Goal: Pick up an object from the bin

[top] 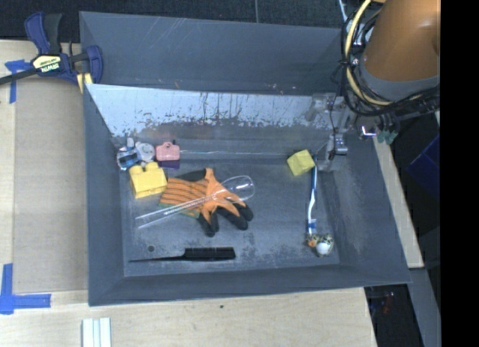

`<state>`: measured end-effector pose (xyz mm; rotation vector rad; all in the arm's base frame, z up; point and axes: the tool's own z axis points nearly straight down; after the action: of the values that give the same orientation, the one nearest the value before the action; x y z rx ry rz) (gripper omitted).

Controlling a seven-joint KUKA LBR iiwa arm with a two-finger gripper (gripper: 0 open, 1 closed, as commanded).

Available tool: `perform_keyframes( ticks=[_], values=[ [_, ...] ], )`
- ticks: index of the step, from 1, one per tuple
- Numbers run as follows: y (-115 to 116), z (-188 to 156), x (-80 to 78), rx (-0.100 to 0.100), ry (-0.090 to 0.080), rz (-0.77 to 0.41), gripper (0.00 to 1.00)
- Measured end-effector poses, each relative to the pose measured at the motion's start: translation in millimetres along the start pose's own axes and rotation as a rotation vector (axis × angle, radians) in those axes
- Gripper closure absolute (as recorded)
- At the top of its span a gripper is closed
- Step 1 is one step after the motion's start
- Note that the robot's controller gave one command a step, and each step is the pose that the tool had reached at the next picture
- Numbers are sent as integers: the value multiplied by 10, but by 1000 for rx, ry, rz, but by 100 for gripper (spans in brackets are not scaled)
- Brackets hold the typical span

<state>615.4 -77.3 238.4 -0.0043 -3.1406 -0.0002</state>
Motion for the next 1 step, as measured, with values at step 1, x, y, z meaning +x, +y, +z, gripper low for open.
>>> perform_keyframes(
  ticks=[1],
  values=[
    [3,-28,-12,1,-6,-2,0]
  ],
)
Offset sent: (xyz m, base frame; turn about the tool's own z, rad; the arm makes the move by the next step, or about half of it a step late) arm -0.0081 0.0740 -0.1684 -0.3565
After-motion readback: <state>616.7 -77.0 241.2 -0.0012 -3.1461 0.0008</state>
